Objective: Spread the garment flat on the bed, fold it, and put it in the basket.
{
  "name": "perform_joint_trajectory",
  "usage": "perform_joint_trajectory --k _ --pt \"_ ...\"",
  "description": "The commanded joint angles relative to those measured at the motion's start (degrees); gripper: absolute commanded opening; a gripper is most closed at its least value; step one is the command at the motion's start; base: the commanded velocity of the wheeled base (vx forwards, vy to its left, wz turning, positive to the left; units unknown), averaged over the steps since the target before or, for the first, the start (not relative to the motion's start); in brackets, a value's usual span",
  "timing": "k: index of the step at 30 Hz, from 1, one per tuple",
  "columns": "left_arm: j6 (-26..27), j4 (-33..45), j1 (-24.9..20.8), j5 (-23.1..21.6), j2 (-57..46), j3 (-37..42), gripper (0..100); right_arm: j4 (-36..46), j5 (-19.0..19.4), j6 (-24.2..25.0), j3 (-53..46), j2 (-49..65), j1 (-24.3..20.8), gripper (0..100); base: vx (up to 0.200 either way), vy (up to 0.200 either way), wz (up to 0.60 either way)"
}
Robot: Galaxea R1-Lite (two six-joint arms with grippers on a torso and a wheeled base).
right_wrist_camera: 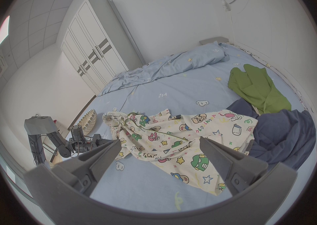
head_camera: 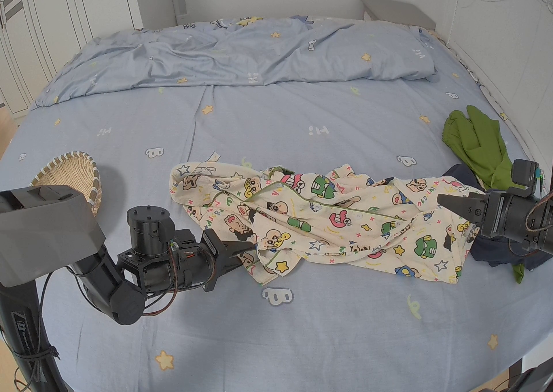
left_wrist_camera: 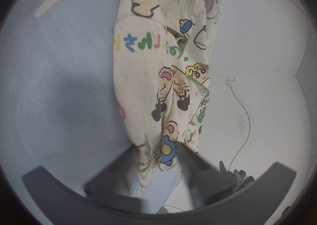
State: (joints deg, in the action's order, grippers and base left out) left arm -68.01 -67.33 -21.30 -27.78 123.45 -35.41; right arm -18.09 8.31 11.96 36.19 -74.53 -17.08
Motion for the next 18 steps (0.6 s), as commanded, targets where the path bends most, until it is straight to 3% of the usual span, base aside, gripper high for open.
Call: perform_joint_trajectory --k 1,10,14,17,18 --pt "-0.02 -0.17 0.03 -0.08 -0.06 0.26 0 -0.01 0.04 -0.01 0.02 -0.09 -0.06 100 0.0 0.0 0.0" --pt "0.07 -0.17 0.03 -0.17 -0.5 1.4 0 -0.01 0.04 -0.01 0.02 0.0 -0.06 100 0.0 0.0 0.0" --pt "0.51 0.09 1.52 -1.22 -4.71 5.79 0 0.07 0.04 0.08 -0.07 0.18 0.03 100 0.0 0.0 0.0" --pt "0.6 0.53 5.48 -7.2 -10.95 10.98 0 0.69 0.21 0.08 -0.42 2.55 0.12 100 0.0 0.0 0.0" --pt "0.6 0.8 8.55 -11.42 -14.12 12.83 0 1.39 0.3 0.08 -0.6 3.96 0.12 100 0.0 0.0 0.0"
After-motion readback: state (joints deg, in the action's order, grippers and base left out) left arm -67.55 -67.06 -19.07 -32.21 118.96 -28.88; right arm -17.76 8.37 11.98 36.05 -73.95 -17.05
